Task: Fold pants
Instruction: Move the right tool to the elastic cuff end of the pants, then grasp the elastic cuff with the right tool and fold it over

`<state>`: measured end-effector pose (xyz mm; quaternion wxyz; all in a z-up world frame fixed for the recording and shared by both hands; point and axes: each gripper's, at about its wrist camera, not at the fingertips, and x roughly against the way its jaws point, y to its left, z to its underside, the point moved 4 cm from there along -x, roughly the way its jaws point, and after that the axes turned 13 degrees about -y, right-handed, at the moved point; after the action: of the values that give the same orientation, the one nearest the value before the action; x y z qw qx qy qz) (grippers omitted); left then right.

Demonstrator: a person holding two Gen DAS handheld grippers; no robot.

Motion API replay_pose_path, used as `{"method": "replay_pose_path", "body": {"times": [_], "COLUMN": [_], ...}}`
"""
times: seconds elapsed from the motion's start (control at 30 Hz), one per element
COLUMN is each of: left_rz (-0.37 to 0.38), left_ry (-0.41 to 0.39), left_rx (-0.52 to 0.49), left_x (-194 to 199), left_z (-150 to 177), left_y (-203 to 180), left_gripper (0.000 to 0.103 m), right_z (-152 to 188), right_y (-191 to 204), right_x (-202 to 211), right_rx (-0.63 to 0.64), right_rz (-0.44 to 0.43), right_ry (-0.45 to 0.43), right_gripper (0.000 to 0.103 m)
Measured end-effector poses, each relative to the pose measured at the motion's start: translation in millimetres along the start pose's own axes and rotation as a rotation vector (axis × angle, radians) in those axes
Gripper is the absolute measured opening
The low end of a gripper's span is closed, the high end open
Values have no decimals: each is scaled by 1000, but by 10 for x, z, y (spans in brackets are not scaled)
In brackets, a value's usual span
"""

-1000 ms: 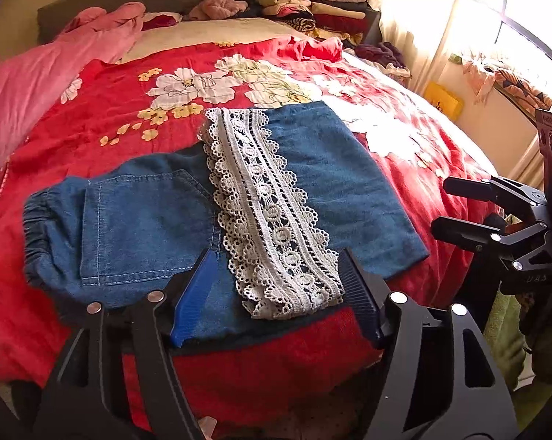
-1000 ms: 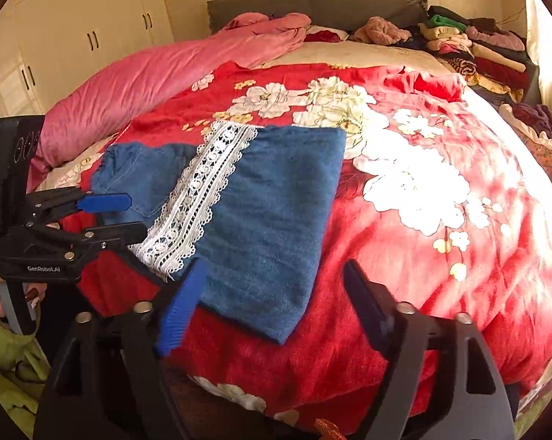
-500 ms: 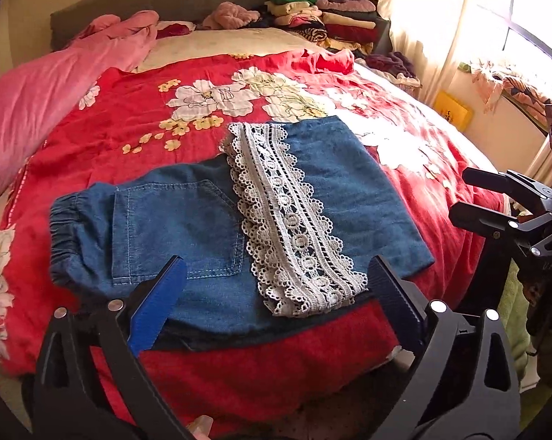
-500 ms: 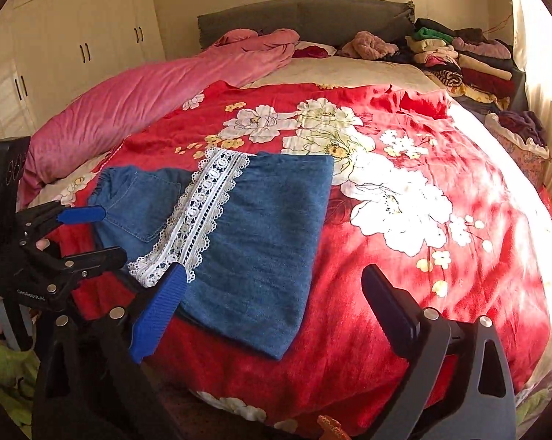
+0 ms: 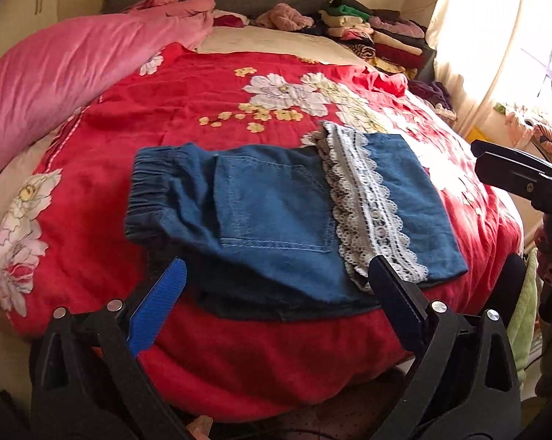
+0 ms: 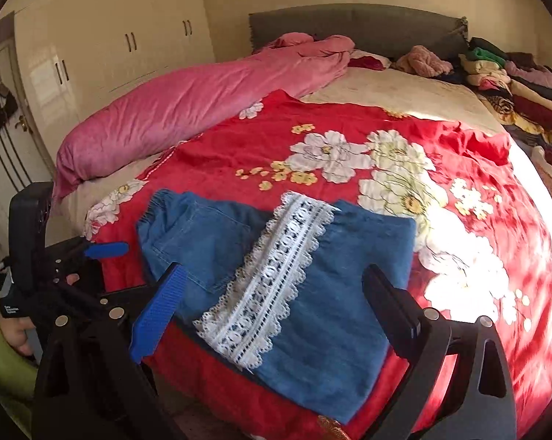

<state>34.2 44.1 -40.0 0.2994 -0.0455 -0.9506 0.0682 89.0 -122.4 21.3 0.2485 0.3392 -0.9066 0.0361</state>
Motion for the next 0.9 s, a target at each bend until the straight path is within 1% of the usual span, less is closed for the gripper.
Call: {"method": "replay_pose_path", "body": {"times": [0.07,0.17,0.27,0.37,0.4,0.43,0.47,0.5,0.53,0.6,0.77,0.9], "left_rz": [-29,-53,-54,-20,2,20,34,53,65,83,87,88], "left_ry": [2,5,8,12,17,23,31,40,47,58,62,61], "left_rx": [40,103,156,214,238,258,281,301,313,338,356,358], "left_x": [28,59,55,6,-21,-52,-81,-115,-148,-215,-302,-324], "left_z": [25,58,85,114,132,142,156,170,179,197,235,252], "left_y": [181,419,570,645,663,681,698,708,713,718,737,742], "left_gripper": [93,93,93,93,88,77,71,60,54,50,50,50], "right_z": [-96,-215,-309,-396,-415,-432,-445,-447,-442,-421,-333,-184], "right_y": [151,350,540,737,794,841,884,930,972,1064,1265,1388], "right_x": [-176,-452,-735,-1015,-1109,-1202,-1297,-1384,-1483,-1660,-2066,-2358], "right_rx": [37,53,77,113,125,134,142,150,161,191,228,231], "right_rz": [-30,-96,-147,-193,-207,-214,-219,-233,-242,-262,-297,-331], "right_ry": [21,57,93,131,146,159,172,190,210,248,326,389], "right_gripper": [96,96,96,96,96,96,96,96,96,96,95,94]}}
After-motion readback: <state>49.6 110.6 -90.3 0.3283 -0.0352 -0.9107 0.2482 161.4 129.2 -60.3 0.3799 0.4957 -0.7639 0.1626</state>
